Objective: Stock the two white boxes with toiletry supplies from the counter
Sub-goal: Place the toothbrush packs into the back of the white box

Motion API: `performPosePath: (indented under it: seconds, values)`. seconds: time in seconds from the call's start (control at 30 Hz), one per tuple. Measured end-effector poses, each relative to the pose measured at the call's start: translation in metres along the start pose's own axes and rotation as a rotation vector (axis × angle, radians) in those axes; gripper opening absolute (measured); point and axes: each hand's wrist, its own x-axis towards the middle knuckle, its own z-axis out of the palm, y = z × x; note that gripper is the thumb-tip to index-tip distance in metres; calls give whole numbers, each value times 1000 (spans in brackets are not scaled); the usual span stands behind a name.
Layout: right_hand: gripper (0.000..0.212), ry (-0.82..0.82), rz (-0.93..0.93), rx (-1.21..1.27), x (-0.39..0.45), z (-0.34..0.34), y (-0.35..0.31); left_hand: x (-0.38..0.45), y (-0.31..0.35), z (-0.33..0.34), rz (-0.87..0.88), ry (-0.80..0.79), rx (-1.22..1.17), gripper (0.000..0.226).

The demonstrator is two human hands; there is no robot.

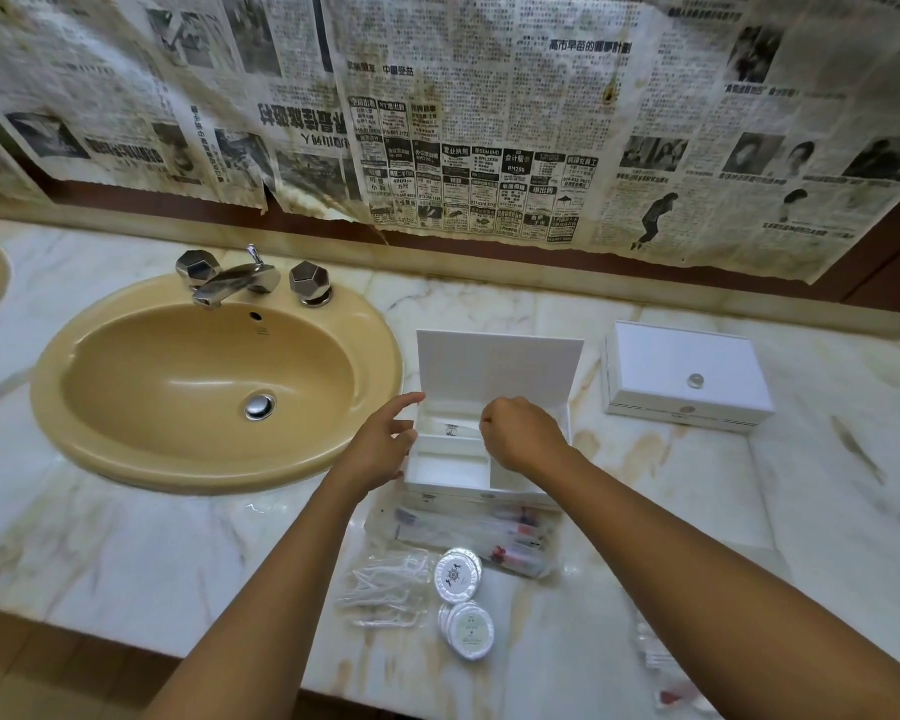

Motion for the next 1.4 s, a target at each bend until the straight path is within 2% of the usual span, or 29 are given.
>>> performPosePath:
  seconds: [0.17,0.23,0.37,0.6,1.07,1.23,1.4]
  values:
    - [24,191,-160,63,-23,-4,-8,-1,-1,1,20,-1,12,43]
    - [24,211,-213,101,-36,-8,-14,-1,-2,0,27,1,24,44]
    - [24,98,-276,116,-62,-2,-22,-2,-2,-1,42,-5,42,44]
    - [22,-142,-256,-43,-85,18,-19,-6,-2,-1,45,-2,51,44]
    - [18,-137,-227,-122,-83,28,-23,-7,0,-2,43,-17,68,43]
    - [13,-111,-267,-117,-86,8,-30,-3,1,-7,19,-35,70,44]
    - [17,-24,-298,-131,-82,-18,-34,-3,3,-15,46,-71,43,43]
